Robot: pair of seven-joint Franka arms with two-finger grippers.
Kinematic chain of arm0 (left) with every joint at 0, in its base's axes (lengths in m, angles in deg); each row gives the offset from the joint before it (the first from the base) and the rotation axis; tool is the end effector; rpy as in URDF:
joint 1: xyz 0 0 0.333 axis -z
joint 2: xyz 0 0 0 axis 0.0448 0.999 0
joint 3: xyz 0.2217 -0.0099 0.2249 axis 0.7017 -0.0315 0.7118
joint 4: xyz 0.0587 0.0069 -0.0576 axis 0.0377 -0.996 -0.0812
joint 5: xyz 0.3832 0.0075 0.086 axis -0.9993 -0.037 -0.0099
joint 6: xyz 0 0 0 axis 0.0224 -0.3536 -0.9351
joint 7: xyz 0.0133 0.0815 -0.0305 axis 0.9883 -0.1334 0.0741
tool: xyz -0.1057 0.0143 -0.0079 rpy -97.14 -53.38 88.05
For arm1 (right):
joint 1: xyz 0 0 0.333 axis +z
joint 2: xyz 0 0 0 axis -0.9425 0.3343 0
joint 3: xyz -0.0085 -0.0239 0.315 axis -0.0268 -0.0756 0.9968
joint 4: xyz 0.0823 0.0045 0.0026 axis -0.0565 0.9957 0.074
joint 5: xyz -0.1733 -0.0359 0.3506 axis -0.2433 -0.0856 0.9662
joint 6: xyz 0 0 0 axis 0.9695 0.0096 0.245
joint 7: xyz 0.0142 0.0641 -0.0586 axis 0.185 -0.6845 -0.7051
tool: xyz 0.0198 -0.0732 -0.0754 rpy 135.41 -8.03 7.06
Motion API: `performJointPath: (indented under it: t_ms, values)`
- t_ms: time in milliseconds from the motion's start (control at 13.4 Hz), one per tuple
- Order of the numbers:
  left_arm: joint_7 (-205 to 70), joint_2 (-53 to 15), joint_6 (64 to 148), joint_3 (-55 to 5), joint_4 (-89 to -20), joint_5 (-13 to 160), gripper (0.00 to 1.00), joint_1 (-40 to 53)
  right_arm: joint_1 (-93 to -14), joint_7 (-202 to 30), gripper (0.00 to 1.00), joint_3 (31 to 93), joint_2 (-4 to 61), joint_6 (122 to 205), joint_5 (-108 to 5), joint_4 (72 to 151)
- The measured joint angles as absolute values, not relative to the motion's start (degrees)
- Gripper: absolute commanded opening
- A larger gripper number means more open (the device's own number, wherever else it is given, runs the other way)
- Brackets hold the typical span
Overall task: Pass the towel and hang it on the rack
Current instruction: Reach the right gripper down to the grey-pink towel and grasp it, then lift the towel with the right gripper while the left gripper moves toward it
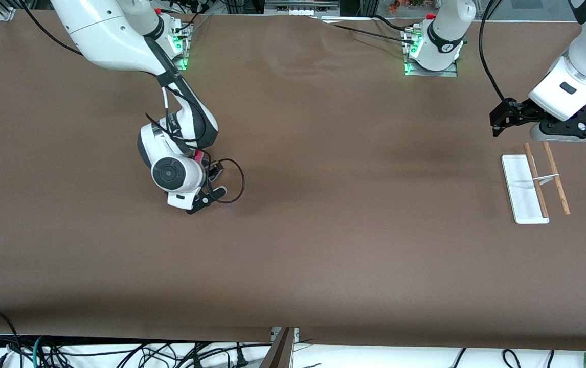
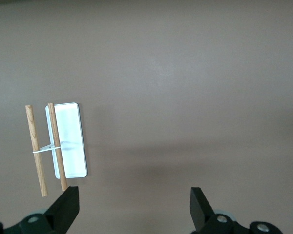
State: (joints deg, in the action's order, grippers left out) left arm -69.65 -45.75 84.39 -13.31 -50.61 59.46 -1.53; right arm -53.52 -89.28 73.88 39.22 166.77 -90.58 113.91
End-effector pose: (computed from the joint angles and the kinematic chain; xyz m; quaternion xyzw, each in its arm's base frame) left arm 0.5505 -0.0661 0.5967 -0.9984 0.0336 -0.0079 0.0452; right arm 0.5765 0.2447 0.2013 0.9495 0.2757 -0.1495 0.0011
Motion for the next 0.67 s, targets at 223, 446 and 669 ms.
performJointPath:
  t_ms: [223,446,669]
  values:
    - [-69.7,-45.7,84.4,-13.3,-50.6,59.5,1.00,-1.5,-53.8,-90.3,0.66,74.0,36.4,168.6,-90.6,118.5]
    - [-69.7,-45.7,84.4,-13.3,-50.6,59.5,1.00,-1.6,-53.7,-90.4,0.49,75.2,35.0,169.0,-90.6,120.3]
    - [-69.7,-45.7,84.4,-13.3,-50.6,59.5,1.00,-1.6,-53.6,-90.4,0.34,75.6,35.0,171.7,-90.6,121.9]
